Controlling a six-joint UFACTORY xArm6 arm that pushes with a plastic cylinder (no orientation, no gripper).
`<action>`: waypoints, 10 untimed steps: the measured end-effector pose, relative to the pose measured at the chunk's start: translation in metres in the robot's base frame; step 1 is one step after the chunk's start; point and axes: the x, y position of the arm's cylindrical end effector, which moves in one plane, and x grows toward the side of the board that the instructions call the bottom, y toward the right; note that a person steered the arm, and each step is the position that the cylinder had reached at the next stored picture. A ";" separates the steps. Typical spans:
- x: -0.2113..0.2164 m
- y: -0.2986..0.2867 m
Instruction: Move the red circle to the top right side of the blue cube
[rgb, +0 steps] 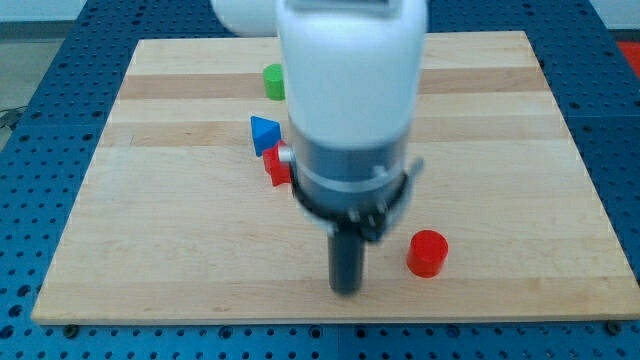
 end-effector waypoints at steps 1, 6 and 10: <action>0.003 0.042; -0.118 0.078; -0.107 0.122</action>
